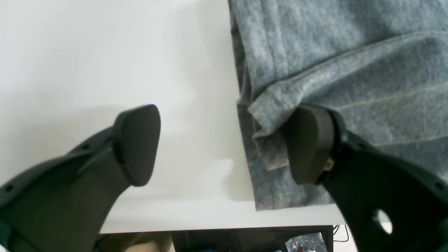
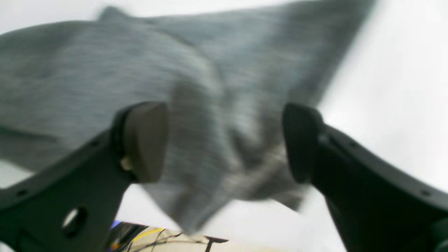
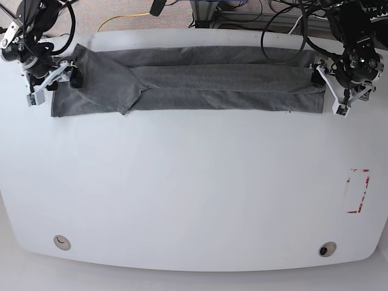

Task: Fold the T-shirt properly
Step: 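Grasp the strip's ends with both grippers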

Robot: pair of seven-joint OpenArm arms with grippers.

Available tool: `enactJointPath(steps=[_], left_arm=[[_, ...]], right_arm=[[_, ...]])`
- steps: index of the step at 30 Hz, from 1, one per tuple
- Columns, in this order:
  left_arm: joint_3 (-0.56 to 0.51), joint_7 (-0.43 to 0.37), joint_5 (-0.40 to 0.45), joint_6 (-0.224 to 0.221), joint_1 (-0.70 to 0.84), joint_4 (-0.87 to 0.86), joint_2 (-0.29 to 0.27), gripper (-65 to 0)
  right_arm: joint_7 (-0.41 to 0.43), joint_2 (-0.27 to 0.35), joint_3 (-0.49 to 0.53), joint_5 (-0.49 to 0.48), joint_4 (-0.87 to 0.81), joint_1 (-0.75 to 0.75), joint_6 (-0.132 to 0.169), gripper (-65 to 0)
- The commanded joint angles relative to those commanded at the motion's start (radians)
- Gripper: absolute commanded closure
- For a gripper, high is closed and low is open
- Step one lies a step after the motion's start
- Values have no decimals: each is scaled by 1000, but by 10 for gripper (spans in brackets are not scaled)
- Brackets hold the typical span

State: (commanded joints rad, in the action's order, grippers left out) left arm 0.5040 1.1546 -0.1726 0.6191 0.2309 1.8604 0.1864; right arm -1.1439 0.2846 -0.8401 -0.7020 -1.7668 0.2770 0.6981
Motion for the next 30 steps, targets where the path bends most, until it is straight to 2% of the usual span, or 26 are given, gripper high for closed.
enactJointPath(steps=[2,5,11,14,17,21,23,26,30], left_arm=[[0,0,-2,9,-5,8,0,-524],[8,5,-2,79,-35,28,-3,-525],[26,6,-2,79,-46,54,-9,-528],[34,11,-37,79,-60,55,-8,-528],[89,31,-144,79,-61,54,-2,-529],[144,61,-296,79,-55,54,23,-529],[166,84,-376,79,-55,46,49,-531],[193,133,-489,79,-48,46,60,-531],[238,169,-598,79,-29,46,60,-535]], right_arm=[[-3,-6,-14,-15,-44,8,0,-496],[-26,-14,6,-54,-107,20,0,-482],[-69,-58,72,-133,-166,51,0,-430],[-69,-69,124,-130,-164,54,0,-349],[-69,-80,166,-101,-130,57,0,-205],[-64,-97,203,-2,-83,51,0,-79],[-60,-104,216,61,-61,25,0,-75],[-34,-120,235,141,-18,12,0,-87],[12,-120,239,178,20,9,0,-86]])
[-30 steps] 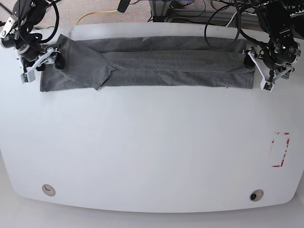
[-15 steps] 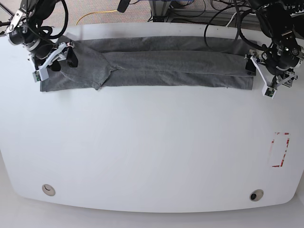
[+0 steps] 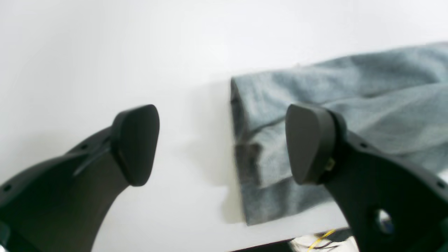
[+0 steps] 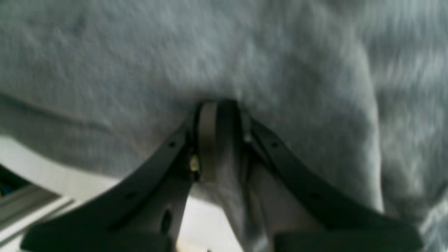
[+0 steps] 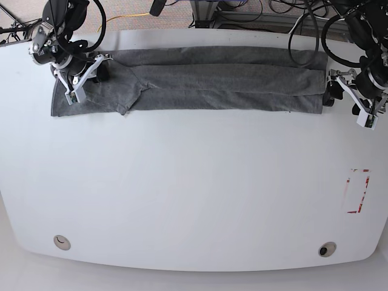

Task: Fold the T-shirt properly
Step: 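Grasp the strip's ends with both grippers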

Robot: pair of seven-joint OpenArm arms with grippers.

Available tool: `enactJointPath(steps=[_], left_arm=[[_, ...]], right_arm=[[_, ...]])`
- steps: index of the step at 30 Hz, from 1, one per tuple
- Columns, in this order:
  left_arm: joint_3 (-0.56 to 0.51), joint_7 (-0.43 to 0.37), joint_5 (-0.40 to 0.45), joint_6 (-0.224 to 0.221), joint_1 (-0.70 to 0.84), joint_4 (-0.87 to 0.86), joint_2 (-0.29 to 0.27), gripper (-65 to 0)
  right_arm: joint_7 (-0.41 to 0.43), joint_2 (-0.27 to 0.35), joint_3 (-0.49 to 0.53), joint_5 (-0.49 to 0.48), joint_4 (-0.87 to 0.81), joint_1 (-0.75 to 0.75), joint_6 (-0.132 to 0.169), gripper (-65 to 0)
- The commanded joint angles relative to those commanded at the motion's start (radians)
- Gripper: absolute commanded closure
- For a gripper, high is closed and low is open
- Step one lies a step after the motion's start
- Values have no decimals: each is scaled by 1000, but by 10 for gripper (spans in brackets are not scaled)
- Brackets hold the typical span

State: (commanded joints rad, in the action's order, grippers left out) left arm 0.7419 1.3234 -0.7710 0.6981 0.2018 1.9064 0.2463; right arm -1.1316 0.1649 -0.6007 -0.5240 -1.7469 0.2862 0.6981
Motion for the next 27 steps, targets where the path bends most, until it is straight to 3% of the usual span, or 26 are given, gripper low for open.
enactJointPath(steps=[5,16,27], left_arm=[[34,6,-32,0,31,-2,-2,-643],[51,-37,-32,0,51,-235,3,-646],[-68,-87,-38,0,51,-315,-11,-644]], right_arm=[[9,0,0,0,15,-2,0,-86],[11,5,0,-2,20,5,0,-82],[11,5,0,-2,20,-3,0,-82]])
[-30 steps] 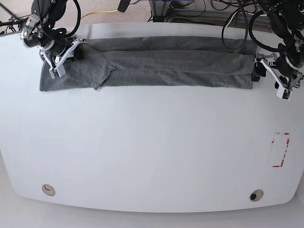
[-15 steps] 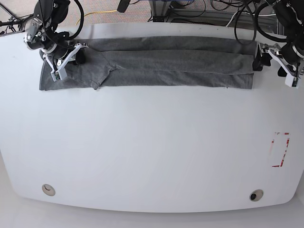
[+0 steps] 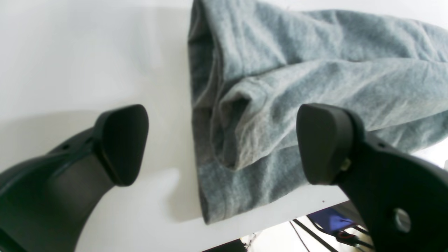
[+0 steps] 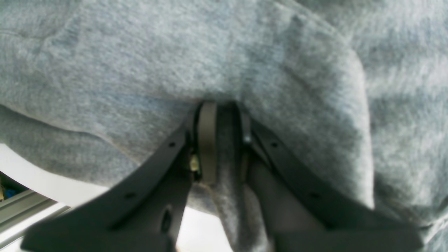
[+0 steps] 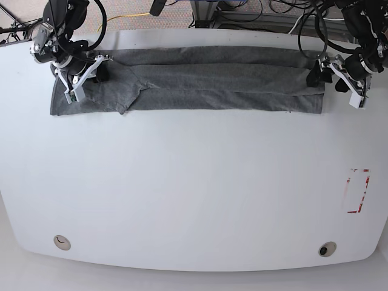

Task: Fold the T-shirt properly
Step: 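Grasp the strip's ends with both grippers, then fold the strip end with the left gripper toward the right gripper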

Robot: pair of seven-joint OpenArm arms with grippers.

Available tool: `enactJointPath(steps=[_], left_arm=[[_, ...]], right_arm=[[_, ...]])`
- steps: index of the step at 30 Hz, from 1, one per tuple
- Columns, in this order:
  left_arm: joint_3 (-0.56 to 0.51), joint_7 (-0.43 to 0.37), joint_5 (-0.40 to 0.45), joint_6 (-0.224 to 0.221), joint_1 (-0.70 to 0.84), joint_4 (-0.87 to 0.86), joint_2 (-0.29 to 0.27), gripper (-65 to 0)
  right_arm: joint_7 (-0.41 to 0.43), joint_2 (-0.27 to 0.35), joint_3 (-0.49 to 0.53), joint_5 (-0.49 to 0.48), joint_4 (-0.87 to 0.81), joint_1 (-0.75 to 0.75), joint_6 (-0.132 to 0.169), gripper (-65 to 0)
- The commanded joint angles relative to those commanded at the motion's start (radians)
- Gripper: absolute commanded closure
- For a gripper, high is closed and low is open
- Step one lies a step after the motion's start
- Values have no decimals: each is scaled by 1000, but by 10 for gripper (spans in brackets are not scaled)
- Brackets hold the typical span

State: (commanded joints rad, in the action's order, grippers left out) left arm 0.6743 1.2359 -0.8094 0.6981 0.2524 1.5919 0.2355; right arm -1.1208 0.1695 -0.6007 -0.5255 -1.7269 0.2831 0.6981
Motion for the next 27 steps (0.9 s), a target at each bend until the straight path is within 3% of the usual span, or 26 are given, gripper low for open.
enactJointPath(steps=[2,4,7,10,13,22,27], left_arm=[[-5,0,0,0,0,-8,0,-629],[-5,0,5,0,2,-14,-3,-561],[-15,2,5,0,0,-41,-25,-397],[-54,0,5,0,0,-55,-21,-168],[-71,0,6,0,0,-44,-23,-64],[-74,0,5,-8,31,269,-29,-54],[-152,5,-2,-10,34,400,-21,-54]], right_arm=[[0,0,-2,0,-3,3,0,-82],[0,0,-3,2,2,3,0,-82],[2,0,-3,3,2,2,0,-82],[2,0,-3,2,2,5,0,-81],[2,0,-3,2,2,2,0,-81],[2,-2,-3,2,2,2,0,-81],[2,-2,-2,2,2,2,0,-81]])
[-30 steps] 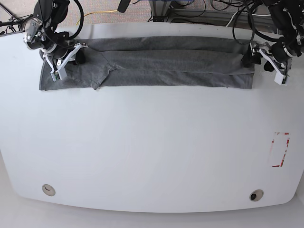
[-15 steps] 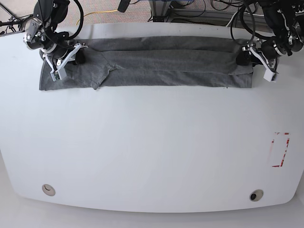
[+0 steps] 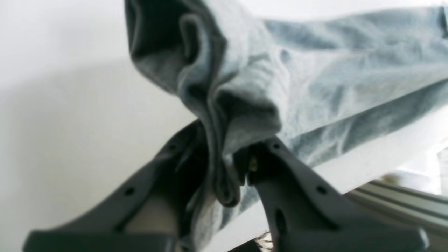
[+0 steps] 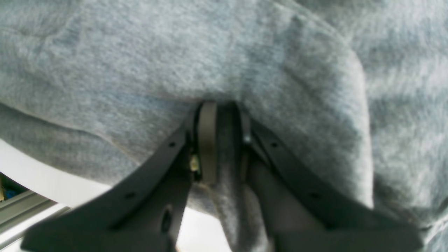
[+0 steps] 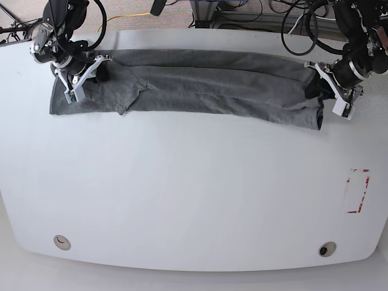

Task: Fold the T-shirt properly
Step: 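Fold the strip end with the left gripper toward the right gripper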

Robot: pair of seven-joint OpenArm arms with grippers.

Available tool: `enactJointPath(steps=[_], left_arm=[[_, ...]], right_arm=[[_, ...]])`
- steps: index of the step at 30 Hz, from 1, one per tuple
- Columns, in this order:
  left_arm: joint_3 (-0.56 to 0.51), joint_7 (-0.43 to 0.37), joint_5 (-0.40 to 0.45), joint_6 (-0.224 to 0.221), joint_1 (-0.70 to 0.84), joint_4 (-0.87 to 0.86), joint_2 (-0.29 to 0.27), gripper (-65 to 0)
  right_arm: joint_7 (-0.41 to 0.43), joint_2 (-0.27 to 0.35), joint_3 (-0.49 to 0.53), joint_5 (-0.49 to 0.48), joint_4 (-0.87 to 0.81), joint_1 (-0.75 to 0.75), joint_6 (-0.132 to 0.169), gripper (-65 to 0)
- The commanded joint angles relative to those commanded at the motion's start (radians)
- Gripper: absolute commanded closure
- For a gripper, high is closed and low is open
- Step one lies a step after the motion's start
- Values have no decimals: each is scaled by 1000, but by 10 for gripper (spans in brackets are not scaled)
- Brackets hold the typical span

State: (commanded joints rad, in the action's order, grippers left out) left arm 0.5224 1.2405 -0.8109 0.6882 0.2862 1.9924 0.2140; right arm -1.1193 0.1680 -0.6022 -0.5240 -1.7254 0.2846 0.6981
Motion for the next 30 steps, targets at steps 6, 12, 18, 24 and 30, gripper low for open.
enactJointPath(steps=[6,12,18,24,30], left_arm=[[-127,83,-2,2,-43,3,8,-54],[-318,101,3,2,-100,2,-23,-57],[-416,104,12,-6,-158,-9,-130,-60],[-535,104,153,-2,-207,-32,-201,-61],[-600,104,192,0,-222,-34,-213,-61]], right_arm=[[0,0,0,2,0,0,0,-81],[0,0,0,2,2,-2,0,-81],[0,0,0,2,2,-3,0,-81],[0,0,2,2,2,-26,0,-81],[-2,-2,2,2,-2,-46,0,-81]])
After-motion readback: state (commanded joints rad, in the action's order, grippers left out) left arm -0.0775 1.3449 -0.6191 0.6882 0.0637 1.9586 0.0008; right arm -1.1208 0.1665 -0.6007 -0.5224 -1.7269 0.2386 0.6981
